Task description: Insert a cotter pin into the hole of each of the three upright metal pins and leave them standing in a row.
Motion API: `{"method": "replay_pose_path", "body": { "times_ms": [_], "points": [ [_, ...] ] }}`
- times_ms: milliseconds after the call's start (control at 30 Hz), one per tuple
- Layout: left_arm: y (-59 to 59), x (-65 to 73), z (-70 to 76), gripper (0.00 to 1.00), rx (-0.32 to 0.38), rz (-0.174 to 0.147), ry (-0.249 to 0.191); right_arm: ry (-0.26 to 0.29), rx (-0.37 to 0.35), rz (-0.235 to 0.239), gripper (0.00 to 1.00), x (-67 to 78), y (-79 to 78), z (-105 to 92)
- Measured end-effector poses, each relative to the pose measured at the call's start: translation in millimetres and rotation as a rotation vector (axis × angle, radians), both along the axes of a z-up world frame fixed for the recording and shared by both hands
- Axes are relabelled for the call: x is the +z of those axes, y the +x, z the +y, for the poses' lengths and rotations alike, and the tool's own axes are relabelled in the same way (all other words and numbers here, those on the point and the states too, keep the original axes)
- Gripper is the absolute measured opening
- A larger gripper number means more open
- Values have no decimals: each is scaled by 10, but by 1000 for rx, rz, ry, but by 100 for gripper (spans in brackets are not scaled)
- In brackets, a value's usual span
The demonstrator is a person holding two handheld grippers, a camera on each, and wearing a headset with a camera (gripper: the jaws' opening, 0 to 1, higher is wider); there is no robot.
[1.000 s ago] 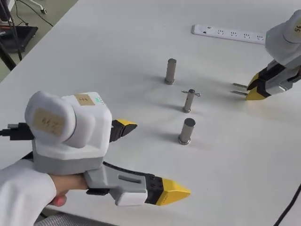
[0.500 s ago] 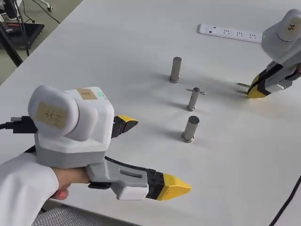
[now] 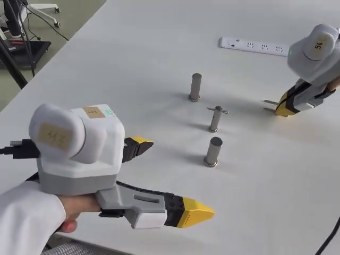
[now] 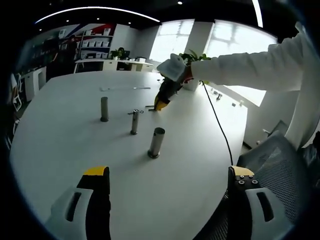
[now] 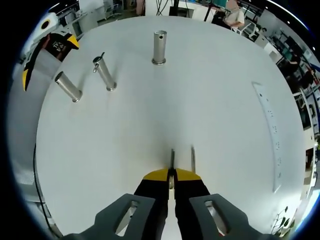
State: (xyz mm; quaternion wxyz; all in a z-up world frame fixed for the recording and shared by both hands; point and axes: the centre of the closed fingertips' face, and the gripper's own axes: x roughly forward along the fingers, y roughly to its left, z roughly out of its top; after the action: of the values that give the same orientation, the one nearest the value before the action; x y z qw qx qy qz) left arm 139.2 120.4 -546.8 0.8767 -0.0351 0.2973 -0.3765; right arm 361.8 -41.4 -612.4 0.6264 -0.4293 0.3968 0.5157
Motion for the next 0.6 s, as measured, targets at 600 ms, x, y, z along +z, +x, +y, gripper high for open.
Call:
{"method": "replay_pose_path", "body": {
  "times_ms": [600],
  "points": [
    [47,126,-28,97,11,-11,-21,8,77,-48,0,242,-328,-38]
  ]
}}
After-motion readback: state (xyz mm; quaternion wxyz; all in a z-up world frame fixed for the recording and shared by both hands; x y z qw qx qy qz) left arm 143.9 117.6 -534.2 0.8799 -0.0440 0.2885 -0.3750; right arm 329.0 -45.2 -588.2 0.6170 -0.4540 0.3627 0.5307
